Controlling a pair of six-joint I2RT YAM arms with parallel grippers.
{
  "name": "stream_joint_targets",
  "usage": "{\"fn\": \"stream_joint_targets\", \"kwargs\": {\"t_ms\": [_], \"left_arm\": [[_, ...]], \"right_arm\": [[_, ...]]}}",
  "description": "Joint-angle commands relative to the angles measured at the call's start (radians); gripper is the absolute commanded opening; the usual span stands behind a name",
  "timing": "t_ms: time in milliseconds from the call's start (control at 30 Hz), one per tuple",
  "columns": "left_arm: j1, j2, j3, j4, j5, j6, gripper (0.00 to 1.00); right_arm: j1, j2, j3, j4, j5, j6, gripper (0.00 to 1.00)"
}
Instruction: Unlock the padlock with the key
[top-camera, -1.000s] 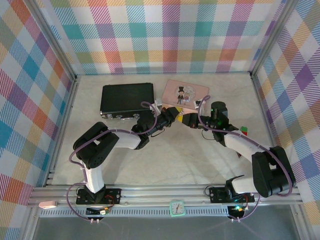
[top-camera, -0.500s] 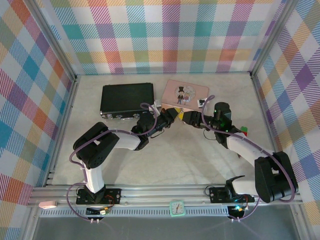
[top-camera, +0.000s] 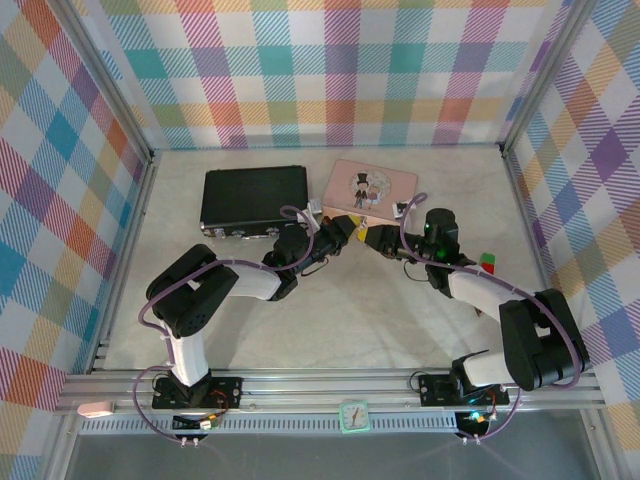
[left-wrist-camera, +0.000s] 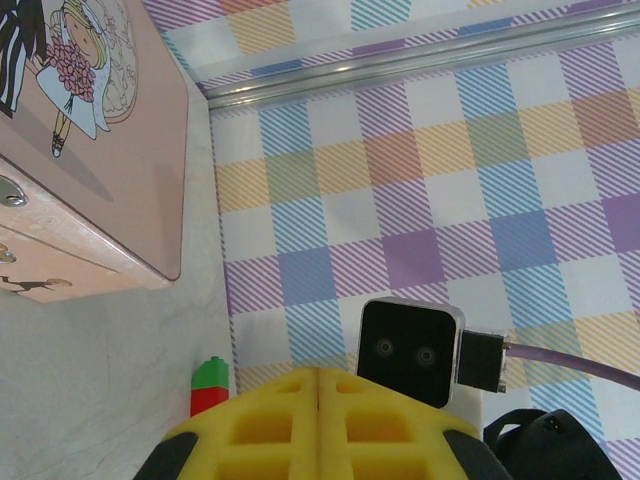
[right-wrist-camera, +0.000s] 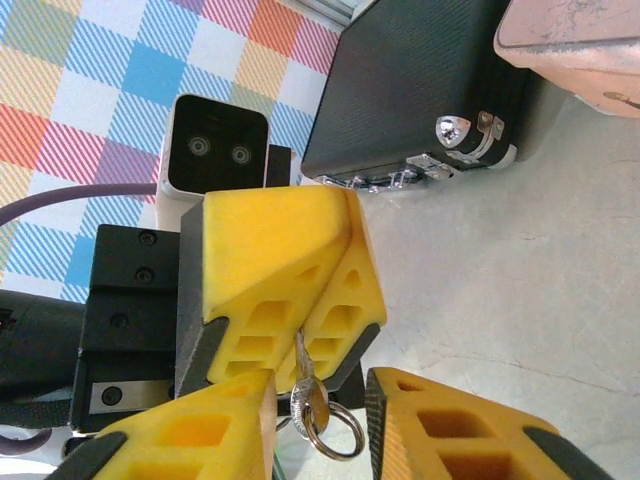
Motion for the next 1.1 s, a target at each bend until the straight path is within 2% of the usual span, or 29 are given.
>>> {"fn": "stream_joint_targets", "kwargs": {"t_ms": [0,100,367,633,800,967,1067], "left_arm": [[-0.007,-0.012,0.013,0.047,-0.013,0.007,0.0],[-0.007,-0.009,0.015,0.049,-0.015,0.006,0.0],[-0.01,0.0,0.016,0.06,-0.02,-0.004,0.0],[-0.01,0.016,0.022,0.068,-0.02,-0.029,0.0],[-0.01,0.025,0.025,0.08,-0.022,-0.039,0.0],[-0.01,0.017,0.026,0.061,-0.024,-0.031,0.0],[-0.01,0.02,0.027,0.063,-0.023,-0.033,0.0]], "right_arm": [[-0.003,0.007,0.01,0.048,-0.024,0.002,0.25],[-0.002,0.021,0.01,0.095,-0.034,0.017,0.23],[0.007,0.053,0.002,0.143,-0.039,0.044,0.27],[0.007,0.053,0.007,0.134,-0.045,0.04,0.21],[0.007,0.06,0.008,0.131,-0.05,0.043,0.27],[0.007,0.065,0.015,0.124,-0.058,0.038,0.21],[0.007,0.078,0.027,0.118,-0.074,0.038,0.21]]}}
